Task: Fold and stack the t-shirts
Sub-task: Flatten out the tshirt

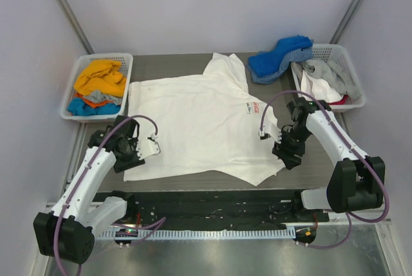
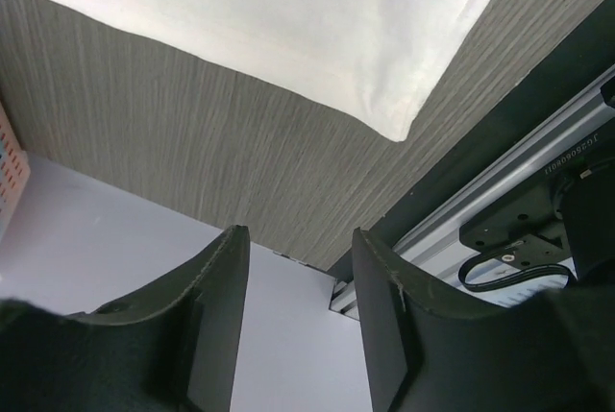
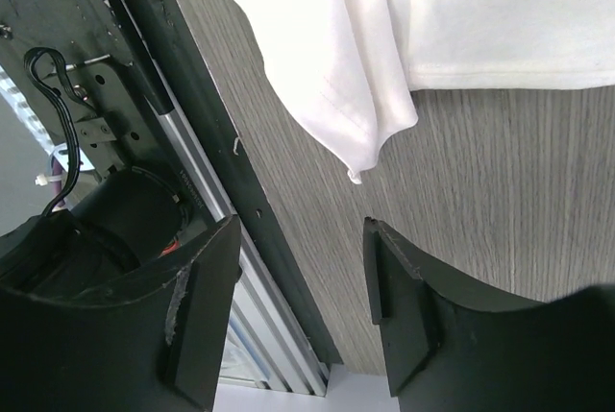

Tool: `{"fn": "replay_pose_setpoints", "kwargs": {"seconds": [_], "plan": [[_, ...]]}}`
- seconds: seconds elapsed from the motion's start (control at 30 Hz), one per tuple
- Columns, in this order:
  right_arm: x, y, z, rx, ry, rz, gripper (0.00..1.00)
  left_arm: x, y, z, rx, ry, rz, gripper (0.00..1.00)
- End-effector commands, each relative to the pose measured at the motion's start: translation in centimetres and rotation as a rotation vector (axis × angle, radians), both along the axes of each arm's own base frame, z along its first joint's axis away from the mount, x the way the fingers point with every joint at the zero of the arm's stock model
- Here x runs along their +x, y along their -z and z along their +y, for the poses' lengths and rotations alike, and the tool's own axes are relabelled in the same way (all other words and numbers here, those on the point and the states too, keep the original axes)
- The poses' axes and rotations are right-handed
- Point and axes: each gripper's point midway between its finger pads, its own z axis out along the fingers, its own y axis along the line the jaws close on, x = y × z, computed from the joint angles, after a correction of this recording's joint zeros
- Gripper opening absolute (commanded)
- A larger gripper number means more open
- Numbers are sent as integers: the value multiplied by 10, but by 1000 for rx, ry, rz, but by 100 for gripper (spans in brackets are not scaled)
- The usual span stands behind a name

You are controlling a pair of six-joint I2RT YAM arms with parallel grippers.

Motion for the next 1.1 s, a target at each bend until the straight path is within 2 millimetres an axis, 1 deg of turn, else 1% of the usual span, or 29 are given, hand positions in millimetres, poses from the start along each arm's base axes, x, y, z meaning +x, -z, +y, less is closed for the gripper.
{"fn": "replay_pose_setpoints", "kwargs": {"seconds": [0.0, 0.07, 0.1, 0.13, 0.17, 0.2, 0.23, 0.27, 0.3, 0.33, 0.37, 0.4, 0.43, 0.47, 0.5, 0.53, 0.57, 0.6, 0.63, 0.67, 0.7, 0.73, 0.77, 0.83, 0.87, 0.93, 0.97, 1.0, 1.07], "plan": [[-39, -13, -11, -46, -22, 118, 62, 16, 1, -2, -11, -3, -80, 54], [-20, -16, -8, -44, 19, 13, 63, 26, 0, -10, -55, -8, -121, 56], [-10, -17, -6, -38, 44, -31, 63, 40, -5, -16, -88, -28, -180, 59], [13, -18, -2, -23, 73, -126, 63, 46, -5, -21, -114, -36, -197, 60], [29, -23, 1, -11, 152, -173, 63, 63, -10, -28, -153, -49, -257, 63], [43, -25, 4, 1, 194, -221, 63, 72, -15, -33, -191, -100, -295, 63], [75, -30, 8, 27, 240, -332, 64, 81, -13, -37, -209, -122, -300, 64], [92, -37, 12, 49, 343, -376, 64, 99, -19, -42, -241, -138, -362, 66], [126, -44, 12, 68, 395, -490, 65, 108, -24, -45, -276, -194, -393, 67], [142, -50, 12, 83, 448, -542, 67, 118, -26, -48, -295, -218, -414, 71], [158, -55, 13, 97, 499, -592, 70, 135, -27, -52, -318, -249, -450, 78], [171, -54, 15, 118, 571, -603, 70, 145, -33, -55, -338, -273, -477, 80], [195, -64, 14, 143, 609, -683, 71, 152, -34, -58, -369, -326, -491, 82], [208, -69, 16, 158, 637, -709, 76, 164, -32, -61, -385, -349, -500, 84], [219, -73, 17, 180, 703, -725, 77, 173, -37, -64, -402, -365, -518, 85], [238, -67, 16, 173, 727, -746, 78, 178, -38, -66, -425, -405, -527, 86], [252, -77, 17, 188, 756, -778, 83, 187, -40, -67, -437, -421, -546, 87], [269, -83, 17, 211, 795, -819, 84, 195, -38, -68, -435, -437, -546, 88], [281, -70, 15, 188, 818, -810, 84, 199, -36, -68, -432, -451, -547, 88], [296, -81, 16, 200, 831, -850, 84, 204, -38, -67, -440, -467, -564, 88], [309, -82, 17, 208, 842, -876, 84, 208, -34, -68, -434, -474, -560, 88], [318, -80, 20, 213, 856, -880, 84, 211, -33, -67, -431, -483, -565, 88], [335, -73, 22, 208, 865, -881, 84, 214, -32, -68, -434, -489, -569, 89], [352, -69, 29, 226, 870, -878, 84, 218, -26, -69, -437, -502, -557, 89], [367, -61, 36, 228, 875, -875, 83, 219, -24, -71, -441, -506, -550, 89], [382, -56, 44, 247, 870, -874, 82, 222, -17, -73, -444, -518, -528, 88], [393, -65, 52, 270, 873, -892, 81, 223, -16, -75, -449, -519, -525, 88], [399, -49, 57, 265, 868, -868, 81, 225, -16, -74, -449, -522, -524, 88], [412, -56, 65, 290, 868, -887, 81, 228, -9, -75, -439, -526, -515, 88]]}}
